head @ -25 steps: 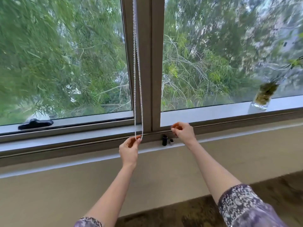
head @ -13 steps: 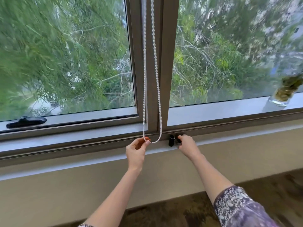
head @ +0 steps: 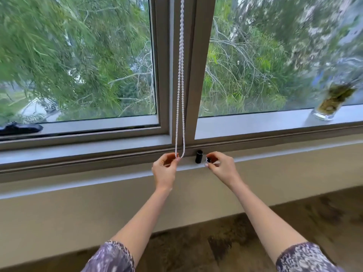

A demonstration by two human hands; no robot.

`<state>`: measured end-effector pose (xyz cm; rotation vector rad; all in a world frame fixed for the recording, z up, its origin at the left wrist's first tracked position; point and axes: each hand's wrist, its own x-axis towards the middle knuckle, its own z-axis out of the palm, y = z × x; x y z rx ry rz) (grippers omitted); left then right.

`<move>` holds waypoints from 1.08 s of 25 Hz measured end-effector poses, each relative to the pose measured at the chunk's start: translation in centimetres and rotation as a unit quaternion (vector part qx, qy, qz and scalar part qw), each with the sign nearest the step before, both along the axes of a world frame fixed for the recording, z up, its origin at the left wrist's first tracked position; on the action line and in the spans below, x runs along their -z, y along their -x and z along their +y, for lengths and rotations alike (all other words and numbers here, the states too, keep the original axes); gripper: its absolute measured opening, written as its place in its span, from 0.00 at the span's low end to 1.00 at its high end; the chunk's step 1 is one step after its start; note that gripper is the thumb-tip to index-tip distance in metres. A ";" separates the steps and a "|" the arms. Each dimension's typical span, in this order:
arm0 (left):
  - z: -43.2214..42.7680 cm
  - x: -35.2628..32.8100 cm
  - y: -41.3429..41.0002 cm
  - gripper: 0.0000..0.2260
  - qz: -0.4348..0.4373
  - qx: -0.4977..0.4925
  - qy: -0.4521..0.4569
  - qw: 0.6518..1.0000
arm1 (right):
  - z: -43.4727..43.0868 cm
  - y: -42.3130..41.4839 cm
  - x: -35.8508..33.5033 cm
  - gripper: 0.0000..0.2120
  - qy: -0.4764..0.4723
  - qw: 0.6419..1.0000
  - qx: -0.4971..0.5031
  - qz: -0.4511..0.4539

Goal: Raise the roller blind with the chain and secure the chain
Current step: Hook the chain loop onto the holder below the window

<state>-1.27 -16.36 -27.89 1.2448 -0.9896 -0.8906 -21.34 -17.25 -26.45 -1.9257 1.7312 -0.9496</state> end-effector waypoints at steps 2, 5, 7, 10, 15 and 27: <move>0.3 0.0 0.6 0.07 -0.014 -0.002 0.001 1.000 | 1.5 -0.9 -1.1 0.10 0.022 0.999 -0.027 -0.030; 0.9 0.1 1.4 0.04 -0.019 0.012 0.005 1.000 | 3.4 -2.8 -2.3 0.11 0.055 0.994 -0.070 -0.061; 1.5 0.2 1.8 0.03 -0.023 0.019 0.009 1.000 | 4.1 -4.0 -2.9 0.11 0.080 0.990 -0.090 -0.069; 2.6 0.4 2.1 0.06 -0.010 0.023 0.013 1.000 | 4.5 -5.3 -3.3 0.13 0.115 0.989 -0.073 -0.052; 4.0 0.5 1.7 0.07 0.005 0.021 0.014 1.000 | 5.0 -6.2 -3.0 0.14 0.128 0.990 -0.054 0.031; 5.9 0.3 0.4 0.05 0.001 0.049 0.006 0.999 | 6.3 -7.8 -3.2 0.13 0.107 0.987 -0.090 0.076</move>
